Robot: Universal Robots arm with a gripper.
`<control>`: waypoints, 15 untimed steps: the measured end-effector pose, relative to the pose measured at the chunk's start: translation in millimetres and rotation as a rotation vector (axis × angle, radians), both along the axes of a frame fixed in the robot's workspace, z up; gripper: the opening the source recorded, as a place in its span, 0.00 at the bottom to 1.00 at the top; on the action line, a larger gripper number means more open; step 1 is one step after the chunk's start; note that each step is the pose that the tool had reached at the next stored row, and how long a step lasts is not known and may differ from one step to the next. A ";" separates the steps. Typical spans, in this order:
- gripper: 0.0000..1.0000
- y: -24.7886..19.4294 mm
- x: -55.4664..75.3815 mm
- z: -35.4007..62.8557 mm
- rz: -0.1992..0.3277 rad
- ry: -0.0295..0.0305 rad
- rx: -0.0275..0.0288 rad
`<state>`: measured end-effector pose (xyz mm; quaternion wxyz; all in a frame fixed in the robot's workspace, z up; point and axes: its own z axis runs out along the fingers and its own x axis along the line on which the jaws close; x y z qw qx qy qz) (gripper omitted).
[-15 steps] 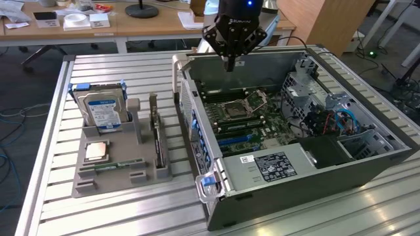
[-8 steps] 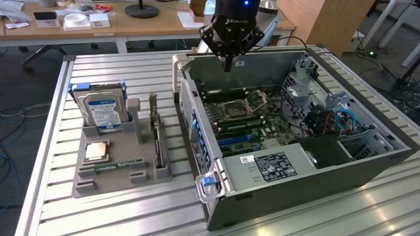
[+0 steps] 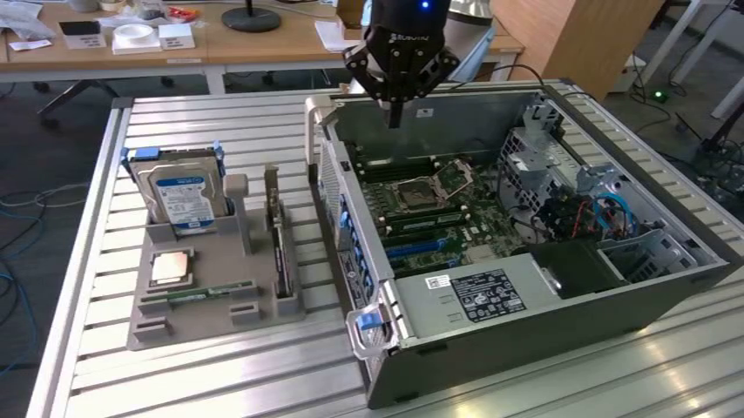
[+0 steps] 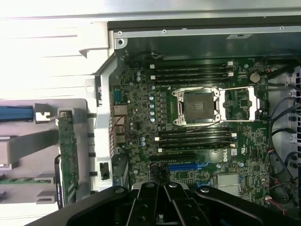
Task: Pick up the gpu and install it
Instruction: 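Reach for the gpu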
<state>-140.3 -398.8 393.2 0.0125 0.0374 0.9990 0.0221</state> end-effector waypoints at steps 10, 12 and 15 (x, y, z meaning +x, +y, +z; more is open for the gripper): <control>0.11 0.0 -10.4 -0.1 0.000 0.0000 0.0000; 0.11 0.1 -12.6 -0.1 0.000 0.0000 0.0000; 0.11 0.1 -15.5 -0.2 0.000 -0.0001 0.0000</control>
